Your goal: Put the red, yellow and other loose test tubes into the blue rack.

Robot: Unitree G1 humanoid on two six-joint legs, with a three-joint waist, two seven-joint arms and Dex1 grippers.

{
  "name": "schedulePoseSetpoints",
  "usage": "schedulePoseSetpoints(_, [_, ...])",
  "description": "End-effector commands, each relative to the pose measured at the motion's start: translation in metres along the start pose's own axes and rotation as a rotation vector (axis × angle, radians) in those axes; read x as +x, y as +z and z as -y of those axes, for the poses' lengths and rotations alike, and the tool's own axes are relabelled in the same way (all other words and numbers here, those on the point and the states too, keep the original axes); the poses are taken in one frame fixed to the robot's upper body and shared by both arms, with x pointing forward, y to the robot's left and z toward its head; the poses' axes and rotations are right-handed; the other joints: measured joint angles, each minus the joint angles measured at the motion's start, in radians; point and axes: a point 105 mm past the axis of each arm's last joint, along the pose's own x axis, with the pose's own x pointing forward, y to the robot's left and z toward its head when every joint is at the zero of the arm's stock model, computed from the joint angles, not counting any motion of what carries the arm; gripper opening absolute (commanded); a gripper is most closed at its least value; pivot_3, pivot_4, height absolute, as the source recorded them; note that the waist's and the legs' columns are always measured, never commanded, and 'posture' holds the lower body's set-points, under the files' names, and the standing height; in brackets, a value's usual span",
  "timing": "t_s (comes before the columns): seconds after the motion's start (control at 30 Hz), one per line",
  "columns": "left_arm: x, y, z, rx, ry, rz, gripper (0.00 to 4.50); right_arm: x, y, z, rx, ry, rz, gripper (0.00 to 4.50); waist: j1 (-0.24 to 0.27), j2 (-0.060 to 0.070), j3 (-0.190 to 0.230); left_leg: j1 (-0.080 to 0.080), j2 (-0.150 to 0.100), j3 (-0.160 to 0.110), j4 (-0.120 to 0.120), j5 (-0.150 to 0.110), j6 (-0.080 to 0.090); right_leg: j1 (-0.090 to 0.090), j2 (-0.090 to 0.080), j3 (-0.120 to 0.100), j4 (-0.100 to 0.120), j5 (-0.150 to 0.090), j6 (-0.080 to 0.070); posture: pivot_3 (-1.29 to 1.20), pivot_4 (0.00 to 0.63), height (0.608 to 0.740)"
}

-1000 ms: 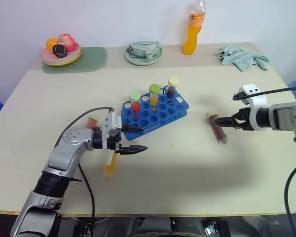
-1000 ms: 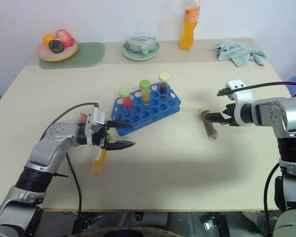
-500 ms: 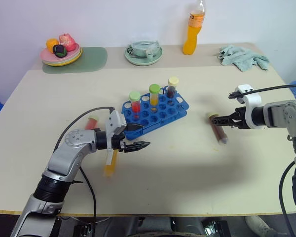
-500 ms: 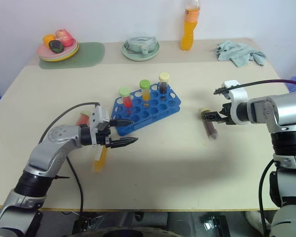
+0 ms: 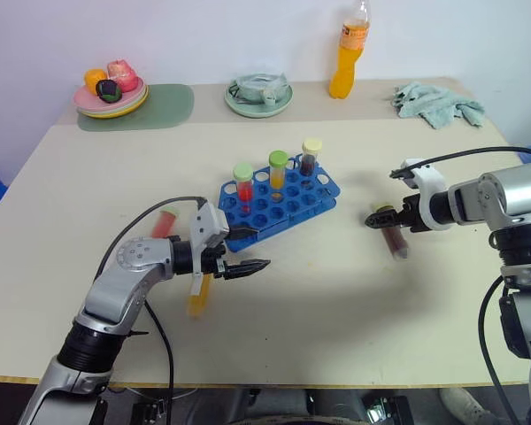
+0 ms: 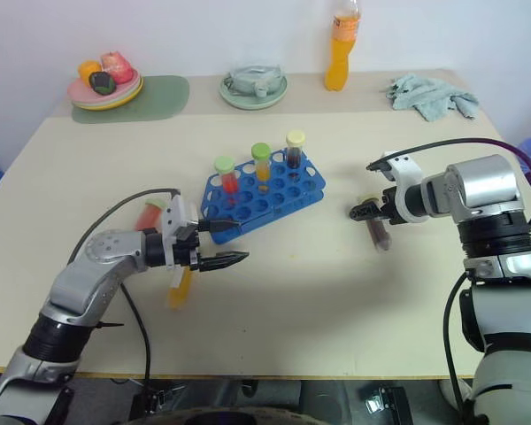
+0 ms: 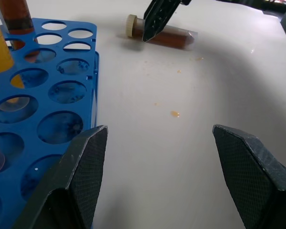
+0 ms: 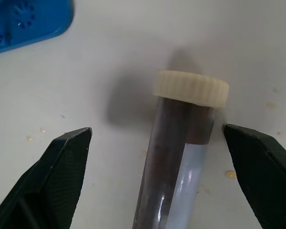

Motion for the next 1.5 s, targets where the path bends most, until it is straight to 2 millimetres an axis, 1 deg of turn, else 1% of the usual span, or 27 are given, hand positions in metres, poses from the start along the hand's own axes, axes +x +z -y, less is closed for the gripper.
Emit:
schedulePoseSetpoints(0.03, [-0.002, 0.008, 0.001, 0.027, 0.001, 0.011, 3.63, 0.004, -0.007, -0.002, -0.021, 0.009, -0.028, 2.62, 0.000, 0.000, 0.000, 0.000, 0.000, 0.000, 0.000, 0.000, 0.000, 0.000, 0.000, 0.000, 0.000, 0.000, 0.000, 0.00, 0.150, 0.740])
schedulePoseSetpoints(0.1, [-0.002, 0.008, -0.001, 0.027, 0.003, 0.009, 3.63, 0.006, -0.010, -0.001, -0.037, 0.002, -0.036, 1.53, 0.000, 0.000, 0.000, 0.000, 0.000, 0.000, 0.000, 0.000, 0.000, 0.000, 0.000, 0.000, 0.000, 0.000, 0.000, 0.00, 0.150, 0.740])
schedulePoseSetpoints(0.13, [-0.003, 0.008, -0.002, 0.027, 0.003, 0.007, 3.63, 0.007, -0.011, 0.000, -0.043, 0.000, -0.038, 1.08, -0.001, -0.001, -0.001, 0.000, 0.000, 0.000, 0.000, 0.000, 0.000, 0.000, 0.000, 0.000, 0.000, 0.000, 0.000, 0.00, 0.150, 0.740])
schedulePoseSetpoints(0.17, [-0.003, 0.009, -0.003, 0.027, 0.003, 0.006, 3.63, 0.008, -0.012, -0.001, -0.058, 0.001, -0.040, 0.81, -0.002, -0.001, -0.001, 0.000, 0.000, 0.000, 0.000, 0.000, 0.000, 0.000, 0.000, 0.000, 0.000, 0.000, 0.000, 0.00, 0.150, 0.740])
schedulePoseSetpoints(0.5, [-0.001, 0.011, -0.007, 0.033, 0.000, 0.003, 3.63, 0.009, -0.021, -0.006, -0.187, 0.003, -0.026, 0.81, 0.002, -0.004, -0.003, 0.001, 0.000, 0.000, 0.003, -0.001, 0.000, 0.003, 0.000, 0.000, 0.001, 0.001, 0.000, 0.00, 0.150, 0.740])
schedulePoseSetpoints(0.8, [-0.003, 0.008, -0.006, 0.030, 0.002, 0.009, 3.63, 0.012, -0.025, -0.013, -0.191, 0.015, 0.033, 0.79, 0.003, -0.005, -0.003, 0.001, 0.000, 0.000, 0.005, -0.001, 0.001, 0.004, 0.001, 0.000, 0.001, 0.001, 0.000, 0.00, 0.150, 0.740])
schedulePoseSetpoints(0.87, [-0.004, 0.007, -0.007, 0.032, 0.007, 0.006, 3.63, 0.011, -0.025, -0.017, -0.226, 0.030, 0.044, 0.79, 0.002, -0.005, -0.003, 0.001, 0.000, 0.000, 0.005, -0.001, 0.001, 0.004, 0.001, 0.000, 0.001, 0.001, 0.000, 0.00, 0.150, 0.740])
schedulePoseSetpoints(0.97, [-0.007, 0.007, -0.010, 0.037, 0.020, 0.007, 3.63, 0.001, -0.009, -0.035, -0.285, 0.112, 0.177, 0.79, 0.002, -0.005, -0.004, 0.001, 0.000, 0.000, 0.005, -0.001, 0.001, 0.004, 0.001, 0.000, 0.001, 0.001, 0.000, 0.00, 0.150, 0.740])
schedulePoseSetpoints(1.03, [-0.009, 0.008, -0.010, 0.036, 0.032, 0.010, 3.63, -0.025, 0.021, -0.069, -0.299, 0.308, 0.449, 0.79, -0.005, -0.006, -0.003, 0.001, 0.000, 0.000, 0.005, -0.001, 0.001, 0.003, 0.001, 0.000, 0.001, 0.001, 0.000, 0.00, 0.150, 0.740])
schedulePoseSetpoints(1.07, [-0.010, 0.008, -0.010, 0.035, 0.037, 0.011, 3.63, -0.040, 0.032, -0.082, -0.307, 0.383, 0.585, 0.79, -0.013, -0.005, -0.003, 0.001, 0.001, 0.000, 0.004, -0.001, 0.001, 0.003, 0.001, 0.001, 0.001, 0.001, 0.000, 0.00, 0.150, 0.740])
schedulePoseSetpoints(1.1, [-0.011, 0.008, -0.011, 0.035, 0.043, 0.011, 3.63, -0.052, 0.040, -0.092, -0.314, 0.440, 0.697, 0.79, -0.019, -0.005, -0.003, 0.001, 0.002, 0.001, 0.004, -0.001, 0.001, 0.002, 0.002, 0.001, 0.001, 0.002, 0.000, 0.00, 0.150, 0.740])
schedulePoseSetpoints(1.17, [-0.014, 0.009, -0.012, 0.035, 0.051, 0.011, 3.63, -0.061, 0.045, -0.103, -0.337, 0.475, 0.814, 0.79, -0.021, -0.005, -0.003, 0.001, 0.002, 0.001, 0.003, 0.000, 0.000, 0.001, 0.002, 0.002, 0.003, 0.002, 0.000, 0.00, 0.150, 0.740])
schedulePoseSetpoints(1.27, [-0.016, 0.012, -0.014, 0.044, 0.070, 0.011, 3.63, -0.061, 0.052, -0.115, -0.400, 0.443, 0.998, 0.79, -0.019, -0.006, -0.004, 0.001, 0.002, 0.001, 0.003, 0.000, 0.000, 0.001, 0.002, 0.001, 0.003, 0.002, 0.000, 0.00, 0.150, 0.740])
schedulePoseSetpoints(1.33, [-0.019, 0.013, -0.017, 0.068, 0.096, 0.004, 3.63, -0.055, 0.057, -0.121, -0.443, 0.410, 1.130, 0.79, -0.020, -0.006, -0.004, 0.002, 0.002, 0.001, 0.004, 0.000, 0.000, 0.002, 0.002, 0.002, 0.003, 0.002, 0.000, 0.00, 0.150, 0.740])
schedulePoseSetpoints(1.37, [-0.020, 0.014, -0.019, 0.079, 0.113, 0.004, 3.63, -0.051, 0.060, -0.124, -0.413, 0.451, 1.172, 0.79, -0.022, -0.006, -0.004, 0.003, 0.002, 0.001, 0.004, 0.000, 0.000, 0.003, 0.002, 0.002, 0.003, 0.002, 0.000, 0.00, 0.150, 0.740])
schedulePoseSetpoints(1.4, [-0.021, 0.015, -0.021, 0.080, 0.125, 0.006, 3.63, -0.044, 0.064, -0.123, -0.367, 0.452, 1.197, 0.79, -0.023, -0.006, -0.004, 0.004, 0.002, 0.001, 0.004, 0.000, 0.000, 0.003, 0.003, 0.002, 0.003, 0.002, 0.000, 0.00, 0.150, 0.740])
schedulePoseSetpoints(1.5, [-0.022, 0.019, -0.022, 0.078, 0.141, 0.018, 3.63, -0.025, 0.073, -0.119, -0.276, 0.413, 1.281, 0.79, -0.025, -0.006, -0.004, 0.009, 0.002, 0.002, 0.001, 0.000, -0.001, 0.006, 0.004, 0.004, 0.003, 0.002, 0.000, 0.00, 0.150, 0.740])
